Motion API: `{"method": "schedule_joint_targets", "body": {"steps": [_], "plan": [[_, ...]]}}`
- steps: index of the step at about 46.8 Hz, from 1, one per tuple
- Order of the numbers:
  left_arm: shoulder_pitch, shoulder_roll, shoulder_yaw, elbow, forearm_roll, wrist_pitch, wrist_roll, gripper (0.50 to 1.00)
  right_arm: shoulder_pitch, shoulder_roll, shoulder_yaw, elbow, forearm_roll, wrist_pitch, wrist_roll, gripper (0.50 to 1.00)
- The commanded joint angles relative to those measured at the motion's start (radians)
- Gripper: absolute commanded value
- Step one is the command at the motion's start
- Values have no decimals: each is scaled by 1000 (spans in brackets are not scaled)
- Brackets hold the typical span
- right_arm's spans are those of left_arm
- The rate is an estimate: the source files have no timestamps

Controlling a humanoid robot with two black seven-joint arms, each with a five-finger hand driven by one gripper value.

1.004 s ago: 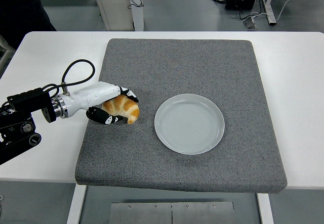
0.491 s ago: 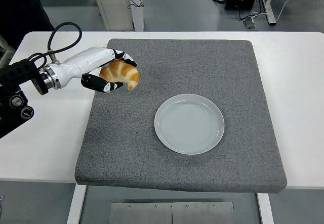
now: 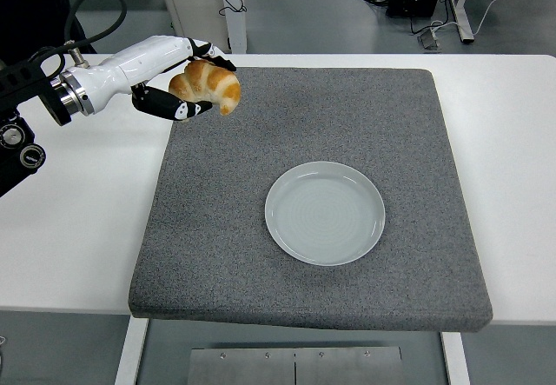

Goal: Place the bread on the plate

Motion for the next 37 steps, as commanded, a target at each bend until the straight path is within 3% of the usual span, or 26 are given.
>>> {"method": "schedule_joint_targets", "body": {"steps": [1, 37], "plan": [[-14, -14, 1, 0, 0, -3, 0, 645, 0, 0, 0, 0, 0, 0, 0, 1000], [-137, -166, 62, -1, 13, -28, 1, 657, 0, 0, 0, 0, 0, 0, 0, 1000]]}}
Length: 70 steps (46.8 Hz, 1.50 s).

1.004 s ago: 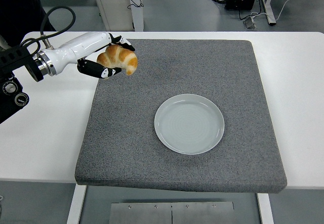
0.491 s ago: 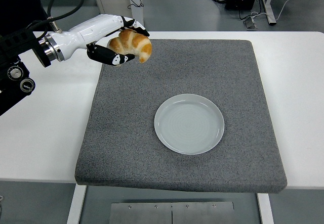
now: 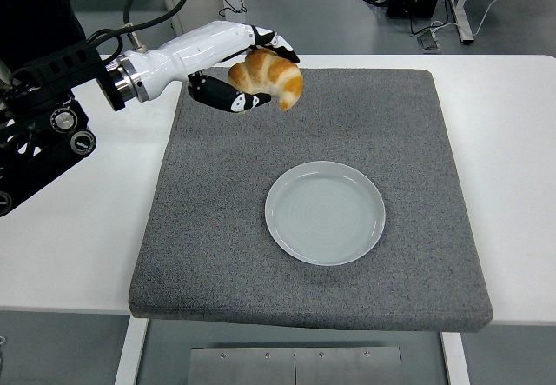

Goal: Place the bread on the plate

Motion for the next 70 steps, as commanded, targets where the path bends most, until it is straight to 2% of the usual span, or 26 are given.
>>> {"method": "schedule_joint_targets", "body": {"steps": [1, 22, 31, 37, 49, 64, 70], "plan": [[-25, -14, 24, 0, 0, -1, 1, 657, 0, 0, 0, 0, 0, 0, 0, 1000], [-55, -89, 56, -9, 3, -6, 1, 657, 0, 0, 0, 0, 0, 0, 0, 1000], [-75, -155, 102, -9, 3, -7, 2, 657, 0, 0, 0, 0, 0, 0, 0, 1000], [-77, -173, 108, -9, 3, -7, 1, 657, 0, 0, 0, 0, 0, 0, 0, 1000], [-69, -175, 125, -7, 74, -6, 2, 655, 0, 0, 0, 0, 0, 0, 0, 1000], [-51, -186, 183, 0, 78, 3, 2, 654, 0, 0, 0, 0, 0, 0, 0, 1000], [-29, -186, 205, 8, 100, 33, -1, 652, 0, 0, 0, 0, 0, 0, 0, 1000]]}}
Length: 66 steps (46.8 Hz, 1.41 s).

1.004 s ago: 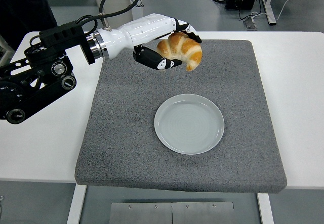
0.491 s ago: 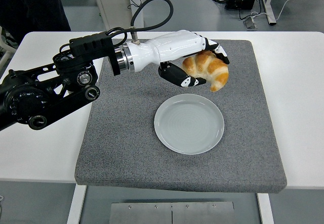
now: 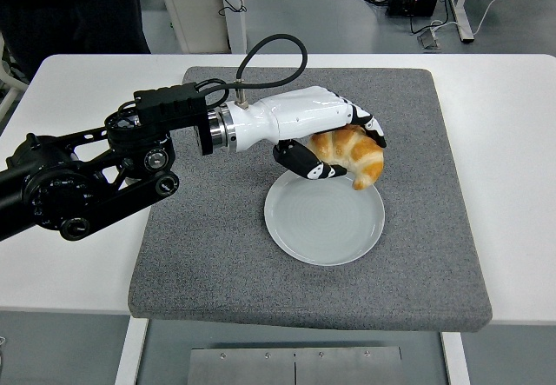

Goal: Place the bread on the plate

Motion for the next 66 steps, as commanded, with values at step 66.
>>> {"method": "schedule_joint_targets", "body": {"steps": [66], "plan": [[98, -45, 261, 165, 18, 274, -4, 652, 0, 0, 0, 0, 0, 0, 0, 1000]]}}
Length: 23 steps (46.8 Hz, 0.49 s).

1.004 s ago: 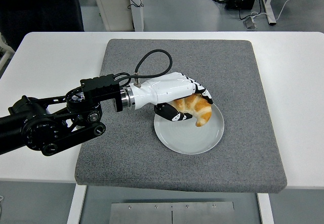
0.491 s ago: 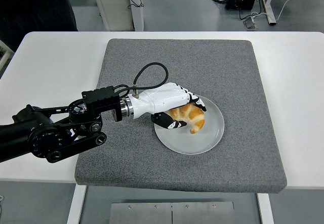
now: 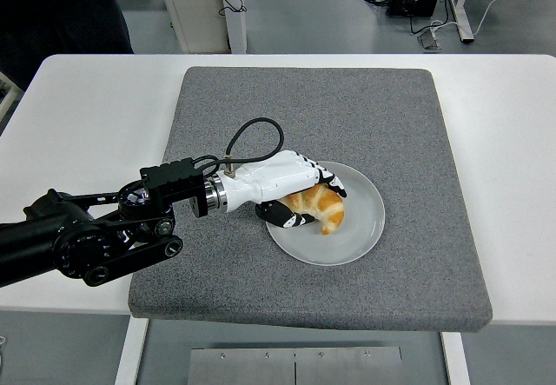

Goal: Place the bread on the plate

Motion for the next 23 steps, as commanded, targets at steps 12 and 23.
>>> {"method": "schedule_joint_targets", "body": {"steps": [12, 23], "plan": [[8, -15, 7, 5, -5, 4, 0, 654, 0, 0, 0, 0, 0, 1, 0, 1000], [12, -30, 7, 36, -11, 4, 0, 686, 0, 0, 0, 0, 0, -1, 0, 1000]]}}
